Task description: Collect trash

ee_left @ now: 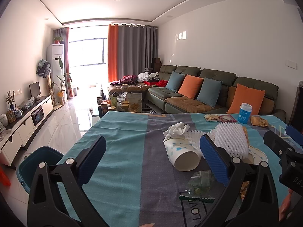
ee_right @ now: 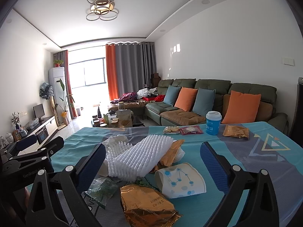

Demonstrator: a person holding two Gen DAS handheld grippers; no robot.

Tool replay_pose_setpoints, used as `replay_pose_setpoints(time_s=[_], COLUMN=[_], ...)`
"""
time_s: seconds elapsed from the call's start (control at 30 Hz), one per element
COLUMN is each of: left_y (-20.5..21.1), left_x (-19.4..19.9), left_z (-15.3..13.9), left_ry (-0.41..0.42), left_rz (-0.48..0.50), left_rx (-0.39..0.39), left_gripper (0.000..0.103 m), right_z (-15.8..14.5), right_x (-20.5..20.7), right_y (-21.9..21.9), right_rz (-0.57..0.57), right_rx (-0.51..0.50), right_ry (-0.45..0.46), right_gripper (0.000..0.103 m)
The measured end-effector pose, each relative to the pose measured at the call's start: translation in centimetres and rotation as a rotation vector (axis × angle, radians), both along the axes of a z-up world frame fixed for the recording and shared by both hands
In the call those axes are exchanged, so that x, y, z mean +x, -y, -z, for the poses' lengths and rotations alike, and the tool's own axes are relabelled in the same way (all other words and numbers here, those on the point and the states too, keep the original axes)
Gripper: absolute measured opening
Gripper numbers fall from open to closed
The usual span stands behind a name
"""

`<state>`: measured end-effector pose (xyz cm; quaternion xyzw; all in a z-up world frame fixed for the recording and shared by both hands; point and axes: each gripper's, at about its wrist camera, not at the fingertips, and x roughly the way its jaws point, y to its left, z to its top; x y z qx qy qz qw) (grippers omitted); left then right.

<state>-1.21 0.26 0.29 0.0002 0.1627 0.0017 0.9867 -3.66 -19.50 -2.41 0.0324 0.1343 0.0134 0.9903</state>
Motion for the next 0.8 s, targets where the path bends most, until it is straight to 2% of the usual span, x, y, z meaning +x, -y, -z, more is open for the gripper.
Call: replay_pose_setpoints(time_s=[0.8], left_y=[-0.20], left_x=[-0.14], left_z=[-0.02], left_ry=[-0.001], left_rz=[0.001], left_rx=[-0.004], left_gripper=[0.097], right_z=[0.11], right_x=[-0.46], right_y=[0.34], right_rz=[0.003], right_rx=[0.001], right_ry=[0.008], right_gripper=[0.096])
